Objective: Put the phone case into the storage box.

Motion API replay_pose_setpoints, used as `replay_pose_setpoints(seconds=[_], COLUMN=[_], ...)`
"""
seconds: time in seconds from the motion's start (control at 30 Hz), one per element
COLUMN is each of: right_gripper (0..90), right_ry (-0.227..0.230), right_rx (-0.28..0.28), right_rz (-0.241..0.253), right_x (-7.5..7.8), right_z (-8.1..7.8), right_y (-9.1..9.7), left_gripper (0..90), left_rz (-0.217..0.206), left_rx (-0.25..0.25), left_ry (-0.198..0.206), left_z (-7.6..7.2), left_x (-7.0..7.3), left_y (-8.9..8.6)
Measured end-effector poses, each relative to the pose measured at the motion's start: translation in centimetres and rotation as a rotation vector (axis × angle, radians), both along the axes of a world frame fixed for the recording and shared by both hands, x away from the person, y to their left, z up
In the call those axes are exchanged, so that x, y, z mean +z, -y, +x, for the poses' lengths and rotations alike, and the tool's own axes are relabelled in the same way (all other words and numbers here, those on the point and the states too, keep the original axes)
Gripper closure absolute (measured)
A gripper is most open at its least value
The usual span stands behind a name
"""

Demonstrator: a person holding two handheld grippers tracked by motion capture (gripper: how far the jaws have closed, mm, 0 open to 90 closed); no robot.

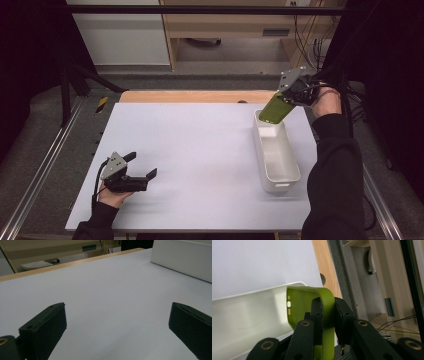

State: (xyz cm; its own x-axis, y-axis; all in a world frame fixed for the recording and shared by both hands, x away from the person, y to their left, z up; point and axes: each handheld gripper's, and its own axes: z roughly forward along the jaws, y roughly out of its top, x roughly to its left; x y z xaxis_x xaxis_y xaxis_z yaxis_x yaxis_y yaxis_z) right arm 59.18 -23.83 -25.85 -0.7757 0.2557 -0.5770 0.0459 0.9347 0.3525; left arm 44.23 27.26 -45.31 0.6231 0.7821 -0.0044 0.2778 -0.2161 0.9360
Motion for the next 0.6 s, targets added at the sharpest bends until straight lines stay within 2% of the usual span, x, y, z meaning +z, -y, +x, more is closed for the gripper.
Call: replay_pose_setpoints(seconds=[0.17, 0.6], right_gripper=[78.6, 78.7], right_ry=[-0.013, -0.057], right_rx=[0.014, 0.087], right_rz=[-0.047, -0.098], right_x=[-0.5, -2.1], right_z=[1.0, 3.1], right_y=[-0.1, -1.1], left_gripper=[1.0, 1.0], left_rz=[0.002, 0.006], left_rx=[-0.002, -0.003], left_ry=[-0.003, -0.013], left_z=[0.0, 0.2], left_x=[-0.1, -0.2], left_y=[0.0, 0.0])
